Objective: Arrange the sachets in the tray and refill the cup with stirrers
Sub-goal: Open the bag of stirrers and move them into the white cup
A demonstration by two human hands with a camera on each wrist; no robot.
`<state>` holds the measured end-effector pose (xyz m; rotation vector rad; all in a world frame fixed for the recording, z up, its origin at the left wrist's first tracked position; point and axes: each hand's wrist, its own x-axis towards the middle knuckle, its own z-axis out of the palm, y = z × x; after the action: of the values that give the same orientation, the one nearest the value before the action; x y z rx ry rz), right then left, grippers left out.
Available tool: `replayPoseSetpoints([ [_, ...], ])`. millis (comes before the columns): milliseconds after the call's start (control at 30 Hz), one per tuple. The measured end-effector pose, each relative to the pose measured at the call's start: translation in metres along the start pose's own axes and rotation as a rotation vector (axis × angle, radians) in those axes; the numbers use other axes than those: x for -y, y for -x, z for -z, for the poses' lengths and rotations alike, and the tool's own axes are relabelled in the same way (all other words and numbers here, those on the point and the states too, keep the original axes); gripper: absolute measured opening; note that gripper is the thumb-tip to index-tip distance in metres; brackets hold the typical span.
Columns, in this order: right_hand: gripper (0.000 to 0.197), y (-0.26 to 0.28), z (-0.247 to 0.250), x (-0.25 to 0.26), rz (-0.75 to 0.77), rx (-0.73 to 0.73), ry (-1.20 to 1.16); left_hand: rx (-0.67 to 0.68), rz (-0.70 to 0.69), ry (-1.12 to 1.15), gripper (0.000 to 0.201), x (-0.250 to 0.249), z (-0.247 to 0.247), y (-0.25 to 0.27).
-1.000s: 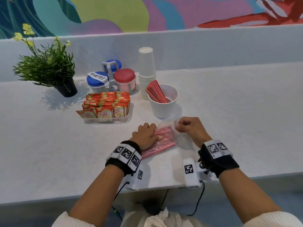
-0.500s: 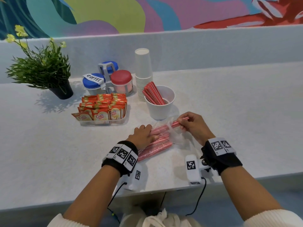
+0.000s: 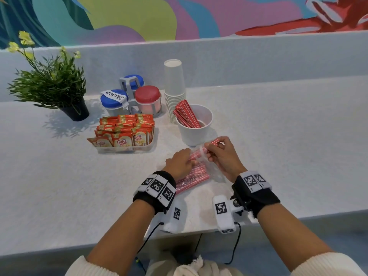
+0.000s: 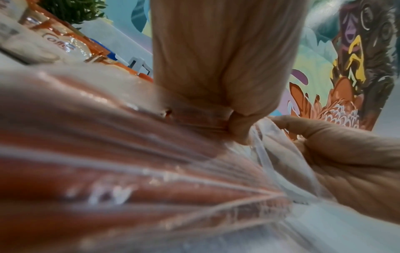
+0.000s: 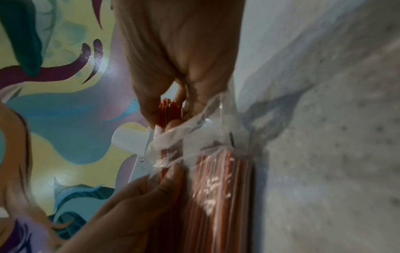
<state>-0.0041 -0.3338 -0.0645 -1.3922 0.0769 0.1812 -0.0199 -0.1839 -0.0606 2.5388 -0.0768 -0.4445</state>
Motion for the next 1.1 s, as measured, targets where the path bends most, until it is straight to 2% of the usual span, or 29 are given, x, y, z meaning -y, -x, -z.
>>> replayPoseSetpoints([
  [100,0.021,0.003,-0.002,-0.004,-0.065,-0.014,-0.185,-0.01,-0.012,-0.021,0.025,0.001,-0.002,-0.002],
  [233,0.028,0.006,-0.004,-0.005,-0.146,0.142,-0.183,0.036,-0.033,0.006,0.026,-0.001,-0.001,-0.003],
  [333,0.012,0.005,-0.006,0.003,-0.086,0.046,-0.209,0.059,-0.044,0.081,0.035,0.001,-0.001,-0.003],
  [400,0.017,0.0,-0.001,0.009,-0.037,-0.07,-0.234,0.08,-0.015,0.079,0.034,0.003,0.001,-0.001],
  [467,0.021,-0.005,0.003,0.015,-0.008,-0.122,-0.261,0.074,0.015,0.055,0.03,0.005,-0.001,0.0],
  [533,0.021,-0.004,-0.001,0.017,0.019,-0.087,-0.206,0.07,0.027,0.051,0.031,0.005,-0.002,0.0],
  [633,0.017,0.006,-0.014,0.02,0.089,-0.03,0.013,0.067,0.033,0.036,0.029,0.002,0.0,0.001],
  [700,0.017,0.005,-0.017,0.024,0.144,-0.088,0.121,0.023,0.061,0.044,0.03,-0.002,0.004,0.008],
  [800,0.026,-0.006,-0.012,0.039,0.175,-0.243,0.2,-0.12,0.059,-0.002,0.049,-0.003,0.011,0.017],
  [900,0.034,-0.012,-0.009,0.051,0.265,-0.257,0.172,-0.272,-0.104,-0.086,0.052,-0.009,0.021,0.026],
  [933,0.036,-0.012,-0.01,0.054,0.298,-0.236,0.167,-0.253,-0.166,-0.112,0.048,-0.012,0.024,0.027],
  [1000,0.033,-0.012,-0.012,0.055,0.339,-0.201,0.182,-0.101,-0.214,-0.205,0.043,-0.015,0.025,0.027],
  [1100,0.024,-0.01,-0.014,0.046,0.359,-0.161,0.223,0.111,-0.087,-0.288,0.059,-0.012,0.02,0.023],
])
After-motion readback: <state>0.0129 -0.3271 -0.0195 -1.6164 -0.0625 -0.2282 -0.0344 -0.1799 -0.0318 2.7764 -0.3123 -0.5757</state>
